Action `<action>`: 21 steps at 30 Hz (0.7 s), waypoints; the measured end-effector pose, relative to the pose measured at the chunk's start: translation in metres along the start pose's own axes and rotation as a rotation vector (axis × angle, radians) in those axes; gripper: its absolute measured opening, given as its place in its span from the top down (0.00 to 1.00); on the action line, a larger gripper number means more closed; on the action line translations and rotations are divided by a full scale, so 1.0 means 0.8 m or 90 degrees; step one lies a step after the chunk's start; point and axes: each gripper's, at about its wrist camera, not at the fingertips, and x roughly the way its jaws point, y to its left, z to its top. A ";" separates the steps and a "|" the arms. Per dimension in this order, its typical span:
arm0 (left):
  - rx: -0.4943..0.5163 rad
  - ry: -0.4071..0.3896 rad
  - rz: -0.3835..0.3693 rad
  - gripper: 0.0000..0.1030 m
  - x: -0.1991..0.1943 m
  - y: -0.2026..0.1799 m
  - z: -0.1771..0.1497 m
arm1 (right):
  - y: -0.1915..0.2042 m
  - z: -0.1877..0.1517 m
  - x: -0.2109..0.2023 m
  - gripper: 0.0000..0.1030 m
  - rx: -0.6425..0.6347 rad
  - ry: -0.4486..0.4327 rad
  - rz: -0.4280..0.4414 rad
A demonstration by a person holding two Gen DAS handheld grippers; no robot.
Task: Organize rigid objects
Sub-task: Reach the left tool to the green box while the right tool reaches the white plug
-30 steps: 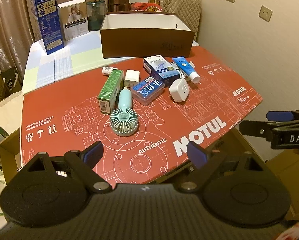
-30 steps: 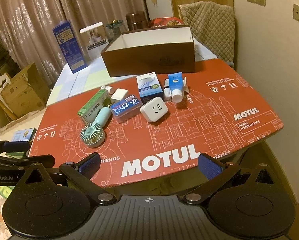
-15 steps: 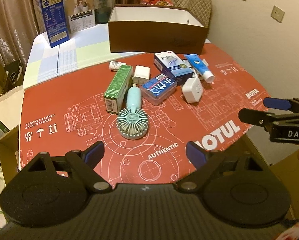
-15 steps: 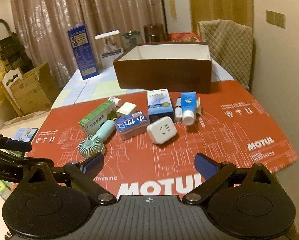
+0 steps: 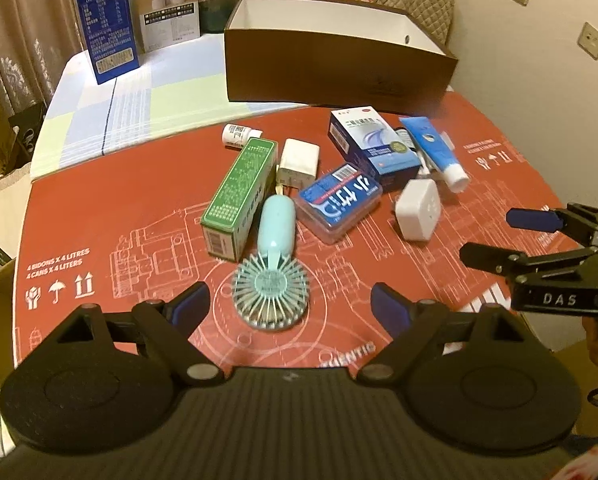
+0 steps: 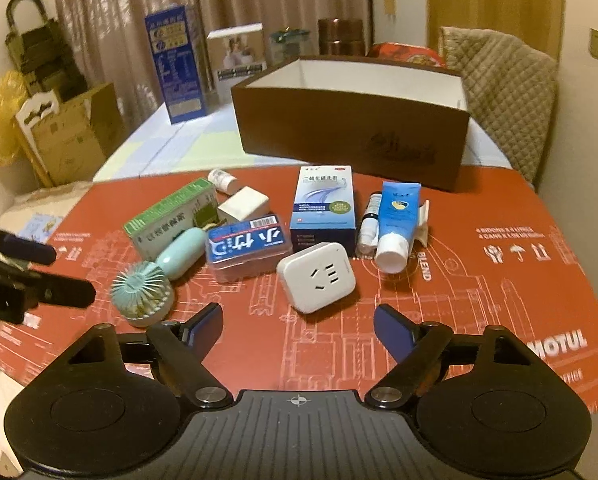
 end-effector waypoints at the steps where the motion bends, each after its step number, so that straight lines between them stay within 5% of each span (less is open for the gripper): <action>1: -0.002 0.003 0.002 0.17 0.006 0.000 0.004 | -0.004 0.003 0.007 0.23 -0.006 0.006 0.001; 21: -0.033 0.050 0.039 0.18 0.072 0.004 0.048 | -0.024 0.029 0.115 0.30 -0.149 0.063 0.032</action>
